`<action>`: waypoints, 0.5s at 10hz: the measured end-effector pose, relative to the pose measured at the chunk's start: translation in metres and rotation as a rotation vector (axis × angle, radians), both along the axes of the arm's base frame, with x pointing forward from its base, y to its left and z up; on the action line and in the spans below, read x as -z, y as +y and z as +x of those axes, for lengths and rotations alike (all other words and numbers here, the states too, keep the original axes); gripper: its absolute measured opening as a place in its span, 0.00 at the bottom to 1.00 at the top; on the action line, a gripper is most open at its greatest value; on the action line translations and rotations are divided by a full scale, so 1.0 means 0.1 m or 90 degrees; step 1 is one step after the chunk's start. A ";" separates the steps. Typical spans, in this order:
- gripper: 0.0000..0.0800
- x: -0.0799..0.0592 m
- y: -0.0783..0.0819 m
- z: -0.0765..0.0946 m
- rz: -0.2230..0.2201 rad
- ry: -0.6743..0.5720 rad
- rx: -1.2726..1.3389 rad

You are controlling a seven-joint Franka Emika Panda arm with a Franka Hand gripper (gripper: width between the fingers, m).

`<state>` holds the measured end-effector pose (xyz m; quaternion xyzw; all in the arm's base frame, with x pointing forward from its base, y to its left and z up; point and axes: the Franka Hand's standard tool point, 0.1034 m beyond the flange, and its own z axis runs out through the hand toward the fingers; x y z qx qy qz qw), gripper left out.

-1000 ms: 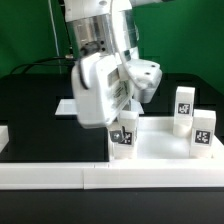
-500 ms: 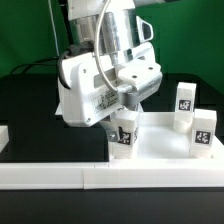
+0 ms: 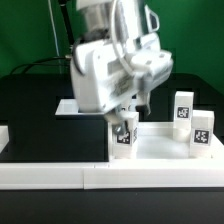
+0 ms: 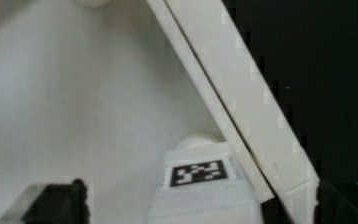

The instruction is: Assemble square table

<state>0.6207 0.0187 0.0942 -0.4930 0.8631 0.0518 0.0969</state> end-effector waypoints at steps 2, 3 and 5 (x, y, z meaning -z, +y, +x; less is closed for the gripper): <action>0.81 -0.32 0.13 -0.06 0.012 -0.019 -0.007; 0.81 -0.43 0.26 -0.13 0.020 -0.016 -0.018; 0.81 -0.37 0.36 -0.18 0.028 0.023 -0.022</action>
Offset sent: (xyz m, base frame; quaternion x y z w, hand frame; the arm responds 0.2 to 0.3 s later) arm -0.0148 0.0231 0.0077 -0.1003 0.1104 0.0241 0.9885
